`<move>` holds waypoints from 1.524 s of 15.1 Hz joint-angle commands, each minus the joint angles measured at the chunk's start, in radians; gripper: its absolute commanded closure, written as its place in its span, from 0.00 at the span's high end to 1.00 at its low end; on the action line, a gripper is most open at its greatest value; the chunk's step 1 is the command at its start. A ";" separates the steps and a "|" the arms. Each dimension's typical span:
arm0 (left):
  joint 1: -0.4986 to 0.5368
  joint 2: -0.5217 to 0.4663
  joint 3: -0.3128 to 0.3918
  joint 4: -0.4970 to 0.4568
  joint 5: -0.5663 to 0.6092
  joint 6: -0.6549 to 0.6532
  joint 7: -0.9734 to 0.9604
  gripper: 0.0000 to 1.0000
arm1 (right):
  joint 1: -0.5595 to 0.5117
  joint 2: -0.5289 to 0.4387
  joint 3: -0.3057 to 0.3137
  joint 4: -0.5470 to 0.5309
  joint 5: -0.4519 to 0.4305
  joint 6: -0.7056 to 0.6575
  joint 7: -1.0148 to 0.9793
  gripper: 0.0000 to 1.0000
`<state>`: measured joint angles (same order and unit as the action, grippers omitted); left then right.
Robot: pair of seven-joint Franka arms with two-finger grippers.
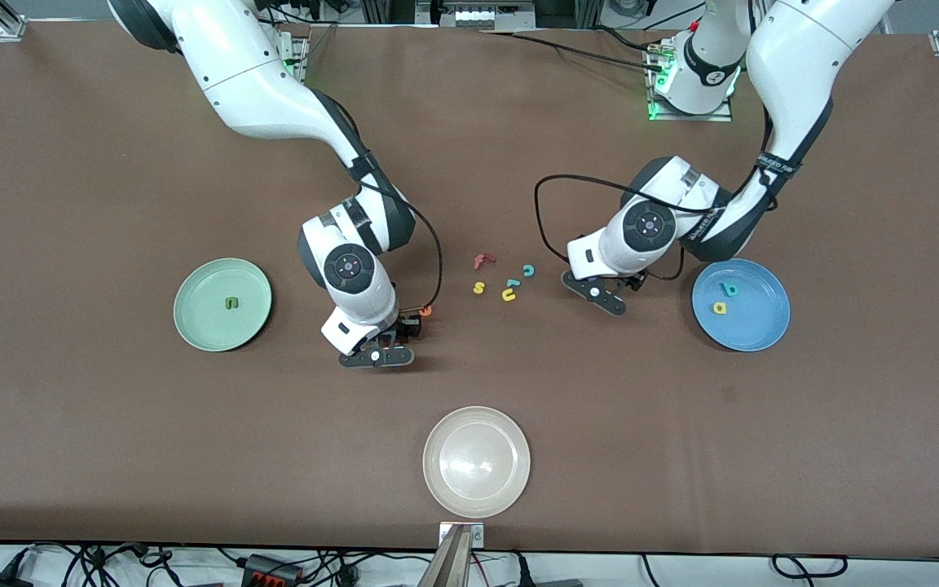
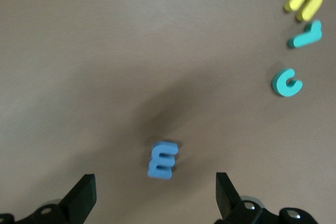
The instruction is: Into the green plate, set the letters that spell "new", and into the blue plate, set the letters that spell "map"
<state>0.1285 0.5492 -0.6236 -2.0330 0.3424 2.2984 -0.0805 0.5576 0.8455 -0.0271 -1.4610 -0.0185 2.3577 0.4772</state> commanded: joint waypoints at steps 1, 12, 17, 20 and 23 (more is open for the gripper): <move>0.008 -0.011 -0.004 -0.056 0.128 0.056 0.050 1.00 | 0.007 0.023 -0.002 0.028 -0.001 0.006 0.023 0.56; -0.024 0.050 -0.001 -0.058 0.241 0.095 0.021 0.68 | -0.010 -0.008 -0.002 0.034 -0.009 -0.055 -0.005 0.05; -0.023 0.047 0.002 -0.058 0.241 0.089 0.004 0.23 | -0.123 -0.159 -0.004 -0.043 -0.014 -0.304 -0.213 0.03; -0.018 0.037 0.002 -0.055 0.239 0.066 -0.001 0.11 | -0.235 -0.272 -0.002 -0.204 -0.014 -0.291 -0.380 0.03; 0.013 -0.011 -0.002 -0.023 0.239 -0.028 0.011 0.11 | -0.286 -0.387 -0.004 -0.350 -0.018 -0.290 -0.448 0.03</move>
<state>0.1122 0.5912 -0.6195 -2.0719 0.5536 2.3352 -0.0689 0.2925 0.5818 -0.0515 -1.6536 -0.0226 2.0534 0.0595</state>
